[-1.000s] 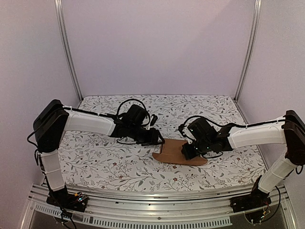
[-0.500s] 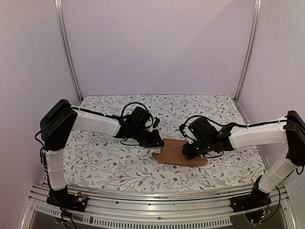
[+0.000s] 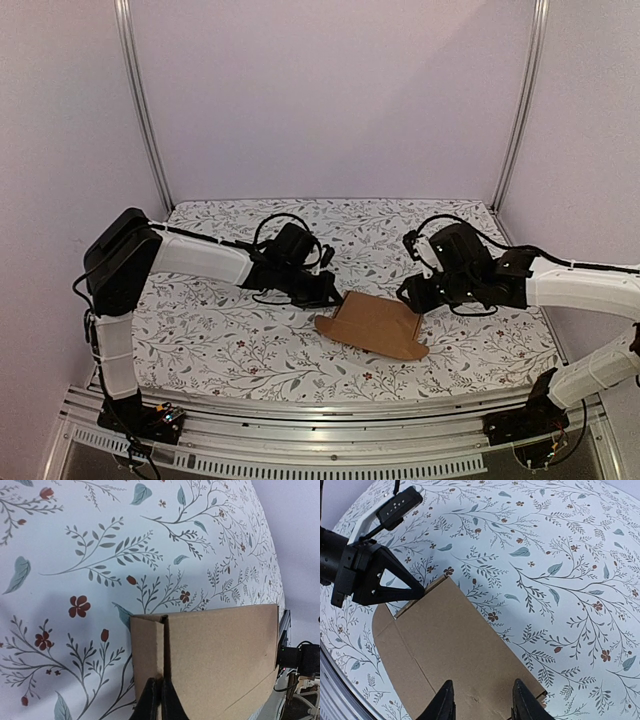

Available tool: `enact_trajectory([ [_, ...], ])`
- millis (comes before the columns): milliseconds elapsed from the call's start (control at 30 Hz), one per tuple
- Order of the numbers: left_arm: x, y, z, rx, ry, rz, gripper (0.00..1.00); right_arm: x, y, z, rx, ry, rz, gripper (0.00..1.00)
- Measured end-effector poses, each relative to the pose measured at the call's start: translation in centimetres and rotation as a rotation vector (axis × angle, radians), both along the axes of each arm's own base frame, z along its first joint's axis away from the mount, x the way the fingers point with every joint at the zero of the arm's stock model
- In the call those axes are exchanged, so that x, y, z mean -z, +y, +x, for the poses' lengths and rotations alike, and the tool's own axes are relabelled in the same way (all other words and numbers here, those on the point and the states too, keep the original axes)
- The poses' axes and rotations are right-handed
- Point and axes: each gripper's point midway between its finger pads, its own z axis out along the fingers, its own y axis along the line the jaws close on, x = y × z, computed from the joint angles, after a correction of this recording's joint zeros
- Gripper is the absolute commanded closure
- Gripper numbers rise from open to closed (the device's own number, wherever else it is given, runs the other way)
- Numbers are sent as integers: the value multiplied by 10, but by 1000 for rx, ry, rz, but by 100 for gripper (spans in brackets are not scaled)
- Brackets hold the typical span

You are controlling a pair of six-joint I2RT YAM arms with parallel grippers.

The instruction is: Fold the paper box

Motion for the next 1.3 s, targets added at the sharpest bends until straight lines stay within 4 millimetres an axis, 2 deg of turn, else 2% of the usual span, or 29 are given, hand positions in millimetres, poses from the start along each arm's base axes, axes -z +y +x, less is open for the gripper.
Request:
enact_trajectory([
  [100, 0, 1, 0, -4, -1, 3, 97, -11, -10, -3, 25, -29, 26, 67],
  [133, 0, 1, 0, -6, -2, 5, 97, -12, -13, -6, 31, -29, 32, 72],
  [200, 0, 2, 1, -11, -3, 9, 97, -10, -18, -11, 40, -21, 40, 82],
  [267, 1, 3, 1, -17, -3, 12, 97, -4, -22, -16, 52, 0, 44, 85],
  [367, 0, 5, 0, -32, -6, 22, 97, 8, -27, -24, 64, 41, 45, 85],
  [500, -2, 12, -3, -57, -14, 41, 97, 17, -30, -29, 96, 94, 59, 77],
  [600, -5, 16, -4, -76, -25, 55, 97, 22, -28, -30, 126, 126, 82, 68],
  [733, -11, 22, -7, -101, -33, 62, 97, 32, -26, -28, 169, 161, 106, 67],
  [833, -15, 27, -9, -123, -38, 64, 97, 43, -24, -27, 205, 192, 121, 62],
  [1000, -14, 37, -14, -154, -31, 77, 97, 60, -18, -25, 252, 246, 161, 62],
  [1300, -11, 47, -27, -185, -22, 97, 97, 71, 6, -15, 284, 304, 277, 64],
])
